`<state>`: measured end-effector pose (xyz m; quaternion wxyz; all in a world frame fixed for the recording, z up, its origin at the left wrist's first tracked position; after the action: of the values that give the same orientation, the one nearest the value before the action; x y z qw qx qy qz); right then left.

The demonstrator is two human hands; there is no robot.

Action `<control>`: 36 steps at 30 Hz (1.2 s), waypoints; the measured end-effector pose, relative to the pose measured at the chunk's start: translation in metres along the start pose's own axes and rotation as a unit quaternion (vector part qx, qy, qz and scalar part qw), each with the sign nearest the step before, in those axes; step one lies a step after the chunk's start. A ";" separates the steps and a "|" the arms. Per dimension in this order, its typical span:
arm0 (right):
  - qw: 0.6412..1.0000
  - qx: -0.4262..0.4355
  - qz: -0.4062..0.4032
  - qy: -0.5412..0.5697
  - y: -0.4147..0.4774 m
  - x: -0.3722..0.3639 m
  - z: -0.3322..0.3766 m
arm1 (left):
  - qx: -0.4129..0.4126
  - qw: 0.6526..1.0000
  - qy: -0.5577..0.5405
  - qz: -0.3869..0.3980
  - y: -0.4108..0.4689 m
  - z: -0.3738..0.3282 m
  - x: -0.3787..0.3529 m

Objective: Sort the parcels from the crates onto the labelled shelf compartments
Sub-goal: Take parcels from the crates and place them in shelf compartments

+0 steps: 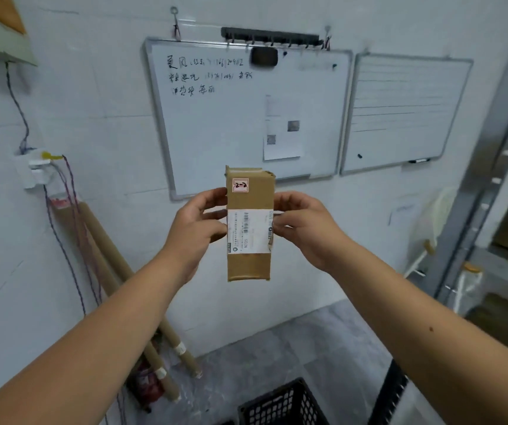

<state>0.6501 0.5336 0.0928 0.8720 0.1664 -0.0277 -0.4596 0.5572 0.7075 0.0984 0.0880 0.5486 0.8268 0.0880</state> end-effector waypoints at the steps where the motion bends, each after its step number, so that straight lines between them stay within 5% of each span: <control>1: 1.000 0.000 -0.020 -0.007 -0.011 0.006 0.004 | 0.003 1.000 -0.002 0.025 -0.001 0.001 -0.009; 9: 0.973 -0.049 -0.211 -0.079 -0.151 0.083 0.020 | 0.049 0.970 -0.046 0.235 -0.047 0.029 -0.124; 21: 0.894 -0.014 -0.443 -0.072 -0.443 0.160 0.091 | 0.103 0.846 -0.103 0.513 -0.248 0.021 -0.321; 36: 0.839 -0.023 -0.533 -0.104 -0.734 0.168 0.140 | 0.155 0.770 -0.079 0.614 -0.517 0.016 -0.422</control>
<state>0.1374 -0.0231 -0.0243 0.4878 0.0867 -0.0144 -0.8685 0.2613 0.1208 -0.0215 -0.0060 0.9507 0.3062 -0.0493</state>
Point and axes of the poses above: each hand's wrist, its own y-axis towards the middle knuckle, its own x-axis out of the back of the hand, z = x × y, the point moved 10 cm from there along y, towards the middle knuckle, and after that the axes turned 6 degrees about x, right-handed, at the moved point
